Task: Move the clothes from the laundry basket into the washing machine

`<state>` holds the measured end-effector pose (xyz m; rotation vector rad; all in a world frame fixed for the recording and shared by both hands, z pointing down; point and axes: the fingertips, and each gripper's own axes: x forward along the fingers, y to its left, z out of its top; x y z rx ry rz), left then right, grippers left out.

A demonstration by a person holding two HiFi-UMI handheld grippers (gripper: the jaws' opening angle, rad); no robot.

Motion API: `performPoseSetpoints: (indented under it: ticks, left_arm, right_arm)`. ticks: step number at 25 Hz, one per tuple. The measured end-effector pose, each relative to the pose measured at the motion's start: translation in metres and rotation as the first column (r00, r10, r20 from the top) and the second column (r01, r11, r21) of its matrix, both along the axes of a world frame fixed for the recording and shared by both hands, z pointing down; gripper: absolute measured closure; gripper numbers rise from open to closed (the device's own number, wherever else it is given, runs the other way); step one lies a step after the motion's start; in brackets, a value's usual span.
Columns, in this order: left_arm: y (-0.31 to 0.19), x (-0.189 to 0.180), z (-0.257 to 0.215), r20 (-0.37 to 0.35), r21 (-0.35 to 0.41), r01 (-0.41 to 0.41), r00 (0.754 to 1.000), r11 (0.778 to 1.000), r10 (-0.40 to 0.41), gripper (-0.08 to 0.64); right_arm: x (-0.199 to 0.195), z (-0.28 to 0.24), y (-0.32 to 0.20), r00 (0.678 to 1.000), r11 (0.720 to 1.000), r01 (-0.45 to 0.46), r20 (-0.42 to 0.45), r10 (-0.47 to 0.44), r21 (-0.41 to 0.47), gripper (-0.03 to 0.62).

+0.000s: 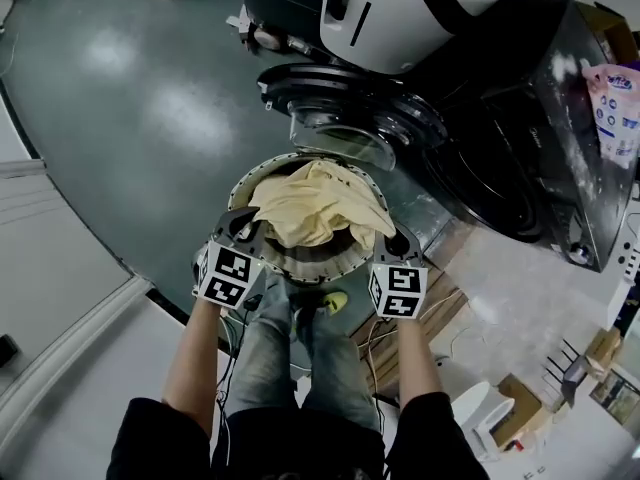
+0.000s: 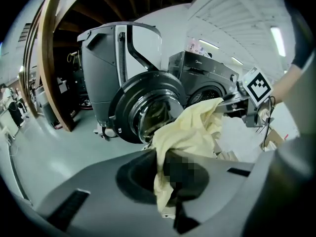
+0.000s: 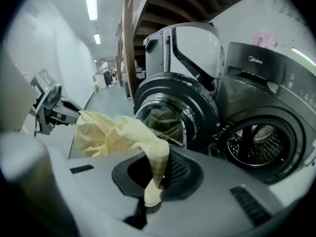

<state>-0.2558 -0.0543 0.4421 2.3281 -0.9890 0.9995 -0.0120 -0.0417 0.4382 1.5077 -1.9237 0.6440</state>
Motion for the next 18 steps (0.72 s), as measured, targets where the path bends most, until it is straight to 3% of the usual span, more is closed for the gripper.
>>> performPoseSetpoints:
  ticks: [7, 18]
  left_arm:
    - [-0.001, 0.021, -0.055, -0.061, 0.079, 0.065, 0.996, 0.995, -0.060, 0.528]
    - [0.014, 0.059, -0.154, -0.177, 0.164, 0.127, 0.979, 0.978, -0.097, 0.528]
  right_arm:
    - [0.037, -0.058, 0.015, 0.993, 0.987, -0.115, 0.053, 0.110, 0.109, 0.580]
    - [0.095, -0.164, 0.046, 0.966, 0.935, -0.252, 0.125, 0.227, 0.251, 0.580]
